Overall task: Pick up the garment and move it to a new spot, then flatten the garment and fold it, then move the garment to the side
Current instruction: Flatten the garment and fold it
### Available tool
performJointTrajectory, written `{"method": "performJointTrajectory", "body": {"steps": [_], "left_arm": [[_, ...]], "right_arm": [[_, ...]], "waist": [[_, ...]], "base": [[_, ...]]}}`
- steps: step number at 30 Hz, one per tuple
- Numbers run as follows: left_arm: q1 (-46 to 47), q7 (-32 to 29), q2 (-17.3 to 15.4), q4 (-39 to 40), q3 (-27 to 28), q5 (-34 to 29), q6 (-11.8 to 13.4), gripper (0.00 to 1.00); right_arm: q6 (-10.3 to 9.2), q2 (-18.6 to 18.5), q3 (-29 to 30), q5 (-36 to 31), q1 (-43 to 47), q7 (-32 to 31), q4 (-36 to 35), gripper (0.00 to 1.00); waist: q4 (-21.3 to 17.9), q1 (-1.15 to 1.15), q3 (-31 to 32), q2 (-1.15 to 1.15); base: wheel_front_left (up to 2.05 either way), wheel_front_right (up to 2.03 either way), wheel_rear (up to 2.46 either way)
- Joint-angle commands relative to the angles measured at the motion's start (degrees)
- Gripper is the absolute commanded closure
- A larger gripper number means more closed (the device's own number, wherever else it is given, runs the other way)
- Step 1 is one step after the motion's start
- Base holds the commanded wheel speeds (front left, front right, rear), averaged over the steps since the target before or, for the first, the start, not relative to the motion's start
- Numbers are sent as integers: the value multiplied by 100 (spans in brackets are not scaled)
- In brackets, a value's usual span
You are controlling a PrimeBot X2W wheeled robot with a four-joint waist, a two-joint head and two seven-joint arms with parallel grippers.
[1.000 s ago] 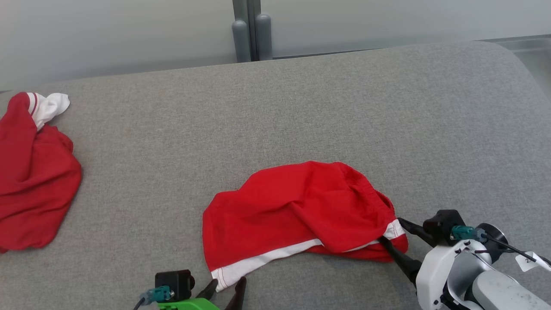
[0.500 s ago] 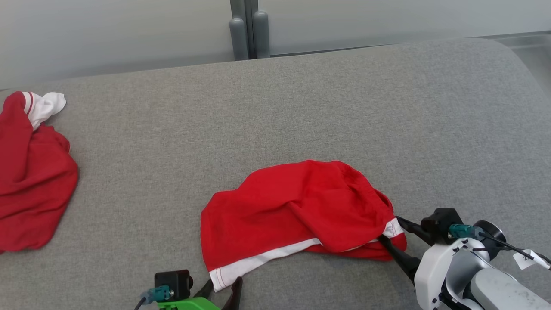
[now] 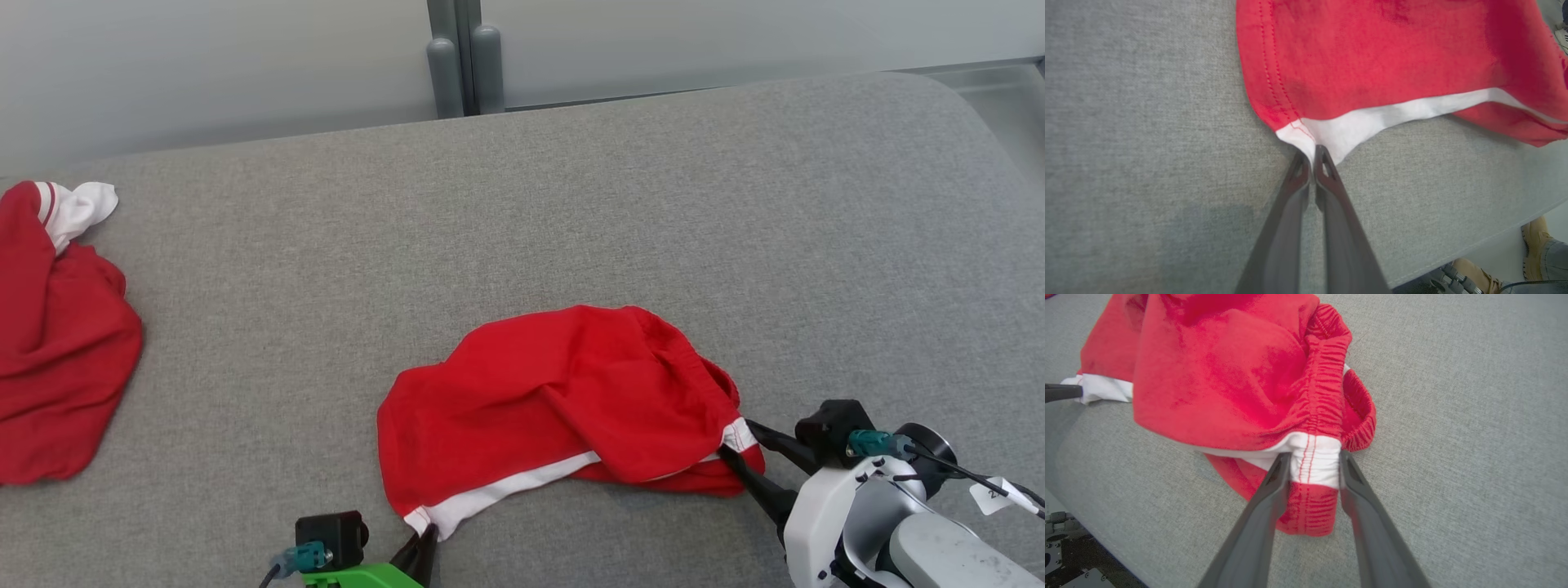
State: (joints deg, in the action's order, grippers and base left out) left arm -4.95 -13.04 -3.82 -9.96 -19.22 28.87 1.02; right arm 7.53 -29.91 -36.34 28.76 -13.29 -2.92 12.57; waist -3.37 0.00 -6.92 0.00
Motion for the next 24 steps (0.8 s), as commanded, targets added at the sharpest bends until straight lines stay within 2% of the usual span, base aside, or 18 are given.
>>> {"method": "performJointTrajectory", "body": {"steps": [1, 5, 7, 14, 18, 19, 24], "left_arm": [[75, 36, -30, -12, 0, 19, -1, 100], [69, 50, -34, -22, -10, 37, -12, 100], [73, 58, -35, -24, -16, 58, -19, 100], [89, 68, -60, 8, -9, 104, -21, 100], [81, 87, -70, 30, -8, 130, -20, 100], [68, 101, -69, 50, -4, 146, -24, 100], [-20, 146, -65, 270, 71, 245, -18, 100]], "right_arm": [[-8, 9, -19, 57, -62, 34, 15, 42], [-8, 1, -28, 43, -60, 44, 17, 40], [-8, -9, -29, 39, -58, 40, 9, 43], [-8, -12, -44, 69, -36, 7, -18, 64], [-8, -11, -20, 123, -16, 4, 19, 97], [-8, -12, -4, 124, -9, 14, 14, 100], [-8, -21, 123, 277, 88, 70, -117, 100]], "waist": [[-7, 0, 15, 0], [-12, 0, 36, 0], [-12, 0, 48, 0], [-3, 0, 63, 0], [-1, 0, 64, 0], [-4, 0, 67, 0], [-24, 0, 81, 0]], "base": [[0, 0, 0], [0, 0, 0], [0, 0, 0], [0, 0, 0], [0, 0, 0], [0, 0, 0], [0, 0, 0]]}}
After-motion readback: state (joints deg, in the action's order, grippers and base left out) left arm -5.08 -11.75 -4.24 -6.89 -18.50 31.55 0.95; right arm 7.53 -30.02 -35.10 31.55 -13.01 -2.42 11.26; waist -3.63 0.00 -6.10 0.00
